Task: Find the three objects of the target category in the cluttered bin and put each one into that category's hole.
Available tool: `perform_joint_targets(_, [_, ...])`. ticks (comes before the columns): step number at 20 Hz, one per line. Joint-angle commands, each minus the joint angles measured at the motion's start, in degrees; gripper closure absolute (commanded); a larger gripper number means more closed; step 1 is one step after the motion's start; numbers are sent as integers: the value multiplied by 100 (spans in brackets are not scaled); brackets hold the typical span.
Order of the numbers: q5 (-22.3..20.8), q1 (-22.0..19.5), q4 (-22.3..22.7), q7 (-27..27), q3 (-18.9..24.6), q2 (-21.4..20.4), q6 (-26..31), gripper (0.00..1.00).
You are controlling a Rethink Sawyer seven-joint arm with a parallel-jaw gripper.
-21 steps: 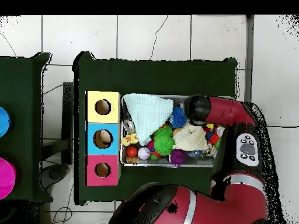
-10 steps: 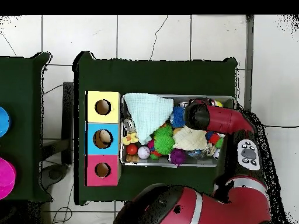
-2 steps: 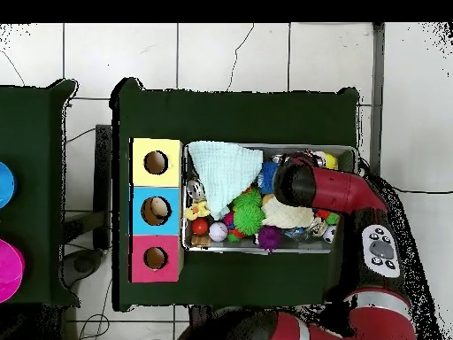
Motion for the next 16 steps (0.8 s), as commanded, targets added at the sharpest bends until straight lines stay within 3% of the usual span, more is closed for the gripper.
perform_joint_targets(1, [484, 122, 830, 400, 753, -944, 1287, 100])
perform_joint_targets(5, [469, 231, 696, 376, 702, -972, 1398, 100])
perform_joint_targets(16, [866, 273, 1115, 541, 845, -1397, 1750, 100])
